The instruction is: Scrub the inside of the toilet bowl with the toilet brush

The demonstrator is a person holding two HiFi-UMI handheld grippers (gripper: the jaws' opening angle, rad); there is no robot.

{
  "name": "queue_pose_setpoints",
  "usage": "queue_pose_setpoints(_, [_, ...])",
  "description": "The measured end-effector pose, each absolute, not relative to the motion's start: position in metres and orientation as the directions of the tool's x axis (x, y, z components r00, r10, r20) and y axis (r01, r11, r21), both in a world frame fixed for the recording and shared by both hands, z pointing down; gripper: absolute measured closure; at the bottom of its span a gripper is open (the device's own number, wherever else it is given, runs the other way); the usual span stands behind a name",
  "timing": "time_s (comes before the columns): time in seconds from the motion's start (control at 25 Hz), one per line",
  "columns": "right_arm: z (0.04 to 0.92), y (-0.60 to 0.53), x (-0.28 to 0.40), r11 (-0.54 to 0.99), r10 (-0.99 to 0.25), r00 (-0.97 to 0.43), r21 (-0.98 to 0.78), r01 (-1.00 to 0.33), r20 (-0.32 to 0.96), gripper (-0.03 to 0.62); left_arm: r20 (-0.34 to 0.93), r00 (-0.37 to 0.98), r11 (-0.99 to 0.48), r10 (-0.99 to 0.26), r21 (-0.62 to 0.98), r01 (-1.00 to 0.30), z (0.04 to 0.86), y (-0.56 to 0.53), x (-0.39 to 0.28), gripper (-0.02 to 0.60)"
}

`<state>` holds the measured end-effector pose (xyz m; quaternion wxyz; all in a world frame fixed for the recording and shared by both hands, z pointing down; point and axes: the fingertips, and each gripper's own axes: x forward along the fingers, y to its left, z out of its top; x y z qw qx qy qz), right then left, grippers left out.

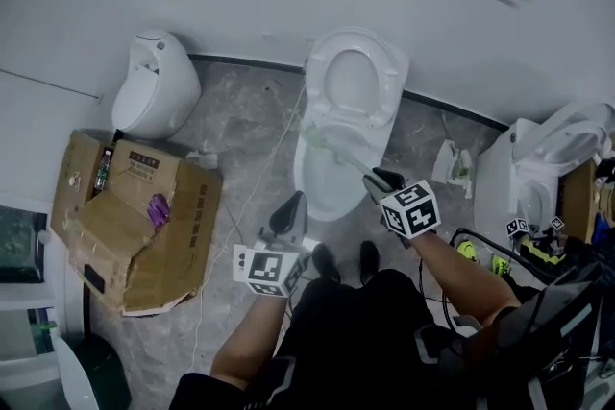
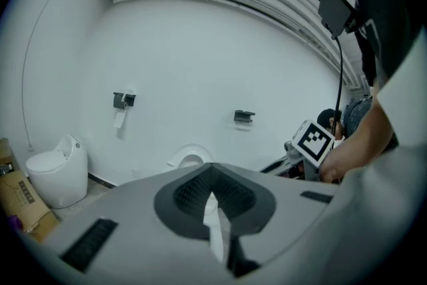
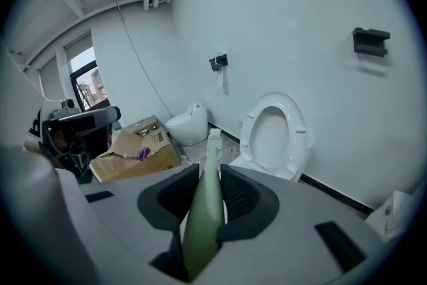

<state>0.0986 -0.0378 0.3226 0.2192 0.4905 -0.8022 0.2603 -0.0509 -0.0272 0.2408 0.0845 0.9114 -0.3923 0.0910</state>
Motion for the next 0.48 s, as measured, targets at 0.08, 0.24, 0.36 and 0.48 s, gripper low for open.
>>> queue_pose_setpoints(0.08, [0.309,-0.034,0.098,0.383,-0.689,-0.423,-0.199,-0.902,0.588,0.487,0.223,0.677,-0.678,-0.701,0.084,-0.73,0.233,-0.026,-0.051,0.572])
queue_pose_setpoints(0.24, [0.282,-0.027,0.1,0.388,-0.723,-0.421,-0.182,-0.903,0.547,0.487,0.203,0.676,-0.674,-0.708,0.091,-0.733,0.215,-0.028,-0.052,0.572])
queue_pose_setpoints(0.36, [0.262,-0.022,0.105,0.388,-0.742,-0.42,-0.176,-0.905,0.522,0.487,0.208,0.664,-0.659,-0.718,0.103,-0.745,0.205,-0.031,-0.051,0.572])
queue_pose_setpoints(0.48, [0.247,-0.018,0.107,0.388,-0.755,-0.415,-0.164,-0.907,0.507,0.487,0.187,0.666,-0.66,-0.722,0.1,-0.744,0.191,-0.031,-0.052,0.572])
